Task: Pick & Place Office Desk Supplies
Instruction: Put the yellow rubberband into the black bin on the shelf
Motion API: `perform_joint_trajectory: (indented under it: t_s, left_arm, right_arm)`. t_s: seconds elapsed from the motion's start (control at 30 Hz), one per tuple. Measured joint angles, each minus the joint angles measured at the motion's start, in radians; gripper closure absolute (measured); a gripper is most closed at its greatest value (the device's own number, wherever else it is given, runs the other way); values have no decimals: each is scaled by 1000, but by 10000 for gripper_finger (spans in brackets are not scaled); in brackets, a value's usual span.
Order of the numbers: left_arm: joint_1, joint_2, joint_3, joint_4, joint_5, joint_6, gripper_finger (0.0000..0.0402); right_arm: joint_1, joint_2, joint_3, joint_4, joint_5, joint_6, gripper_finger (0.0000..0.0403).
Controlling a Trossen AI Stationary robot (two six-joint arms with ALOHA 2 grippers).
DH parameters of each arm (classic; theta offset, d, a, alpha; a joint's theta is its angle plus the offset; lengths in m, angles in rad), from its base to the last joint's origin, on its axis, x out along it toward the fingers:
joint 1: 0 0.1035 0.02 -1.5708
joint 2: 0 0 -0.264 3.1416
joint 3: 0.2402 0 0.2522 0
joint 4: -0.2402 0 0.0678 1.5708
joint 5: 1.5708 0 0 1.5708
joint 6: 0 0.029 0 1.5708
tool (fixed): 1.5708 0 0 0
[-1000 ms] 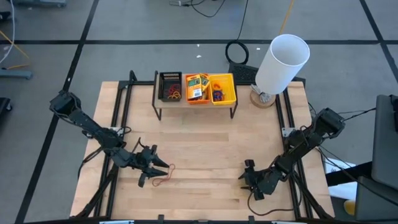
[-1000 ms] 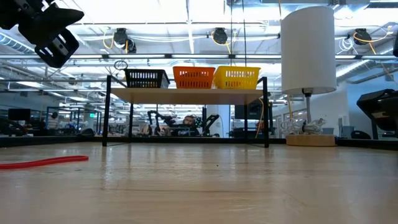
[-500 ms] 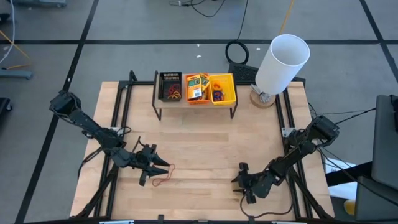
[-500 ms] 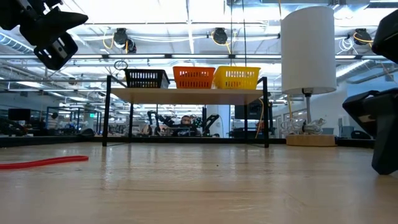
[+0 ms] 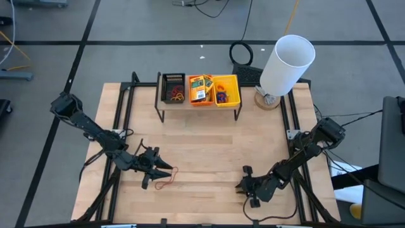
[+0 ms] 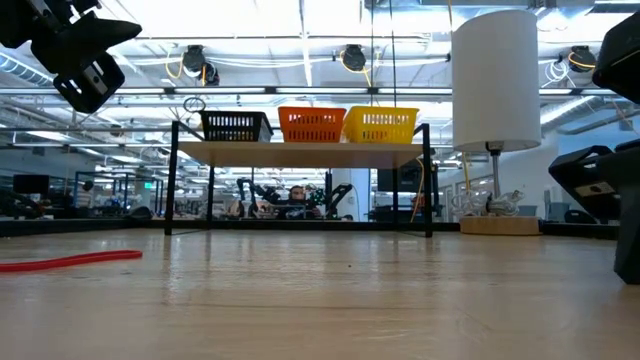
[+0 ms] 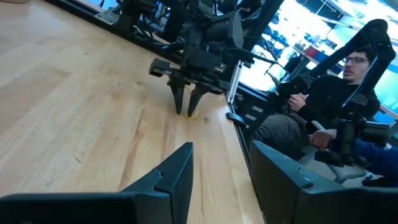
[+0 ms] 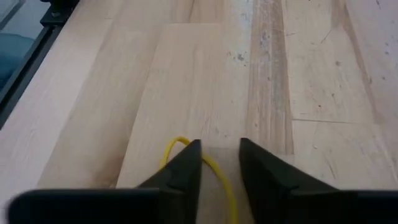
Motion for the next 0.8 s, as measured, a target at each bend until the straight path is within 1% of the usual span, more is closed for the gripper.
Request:
perform_joint_trajectory:
  t_s: [0.1,0.13,0.17,0.27,0.37,0.47,0.5,0.6,0.8]
  left_arm:
    - [0,0,0,0,0,0,254]
    - [0,0,0,0,0,0,254]
    - [0,0,0,0,0,0,254]
    - [0,0,0,0,0,0,254]
    - [0,0,0,0,0,0,254]
    - [0,0,0,0,0,0,254]
    - [0,0,0,0,0,0,254]
    - [0,0,0,0,0,0,254]
    - [0,0,0,1,0,4,254]
  right_arm:
    - [-2,0,-1,20,-16,39,358]
    - [-7,0,-1,31,-41,58,380]
    - [-11,0,-1,46,-64,72,391]
    - [-13,1,-3,140,-84,75,400]
    - [-14,-23,-3,270,-106,-36,402]
    - [-17,-74,-9,338,-146,-153,402]
    - [-20,-98,-6,355,-145,-177,402]
    - [-37,-174,-2,376,-112,-229,403]
    - [-50,-294,-1,348,-102,-343,403]
